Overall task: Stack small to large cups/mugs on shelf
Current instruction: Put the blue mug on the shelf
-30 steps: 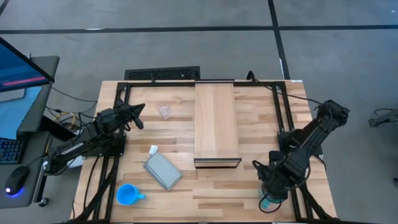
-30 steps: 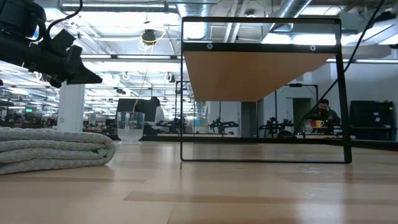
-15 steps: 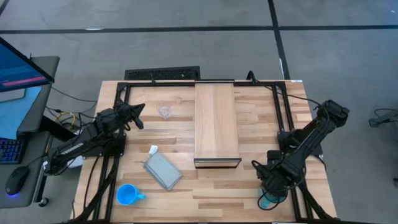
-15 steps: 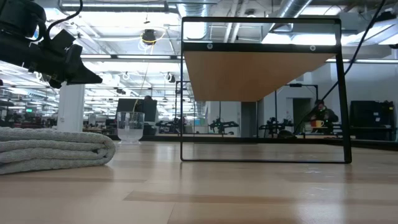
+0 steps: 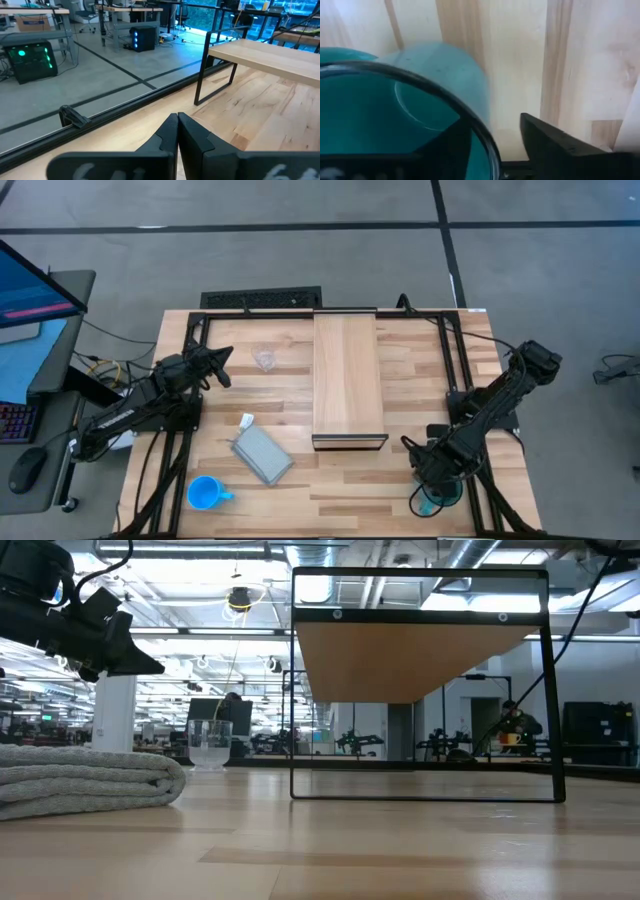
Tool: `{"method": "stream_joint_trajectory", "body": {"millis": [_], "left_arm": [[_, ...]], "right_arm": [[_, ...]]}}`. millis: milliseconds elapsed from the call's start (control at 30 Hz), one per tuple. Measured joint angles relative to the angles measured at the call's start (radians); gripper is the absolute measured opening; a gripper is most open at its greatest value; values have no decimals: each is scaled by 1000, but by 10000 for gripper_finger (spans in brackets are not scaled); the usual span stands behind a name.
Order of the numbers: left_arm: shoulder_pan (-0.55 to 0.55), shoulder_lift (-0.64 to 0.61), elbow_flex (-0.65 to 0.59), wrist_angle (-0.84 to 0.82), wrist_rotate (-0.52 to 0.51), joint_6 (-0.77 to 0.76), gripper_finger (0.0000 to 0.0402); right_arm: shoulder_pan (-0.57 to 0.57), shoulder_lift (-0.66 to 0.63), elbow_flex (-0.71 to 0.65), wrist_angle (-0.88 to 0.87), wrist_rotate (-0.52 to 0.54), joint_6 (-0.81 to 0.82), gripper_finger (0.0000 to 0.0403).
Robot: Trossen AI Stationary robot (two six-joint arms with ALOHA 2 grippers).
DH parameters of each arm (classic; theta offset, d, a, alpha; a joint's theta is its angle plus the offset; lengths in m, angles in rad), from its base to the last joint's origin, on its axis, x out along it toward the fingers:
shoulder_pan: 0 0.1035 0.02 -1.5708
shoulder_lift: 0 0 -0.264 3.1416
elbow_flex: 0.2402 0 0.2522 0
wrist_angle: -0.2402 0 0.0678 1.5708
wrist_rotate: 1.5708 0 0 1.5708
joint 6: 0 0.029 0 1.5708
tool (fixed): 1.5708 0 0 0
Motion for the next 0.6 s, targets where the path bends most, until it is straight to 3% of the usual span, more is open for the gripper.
{"method": "stream_joint_trajectory", "body": {"millis": [267, 600], "left_arm": [[0, 0, 0, 0, 0, 0, 0], [0, 0, 0, 0, 0, 32, 0]], "right_arm": [[-27, -4, 3, 3, -32, -55, 39], [-112, -1, 3, 1, -104, -51, 33]]}}
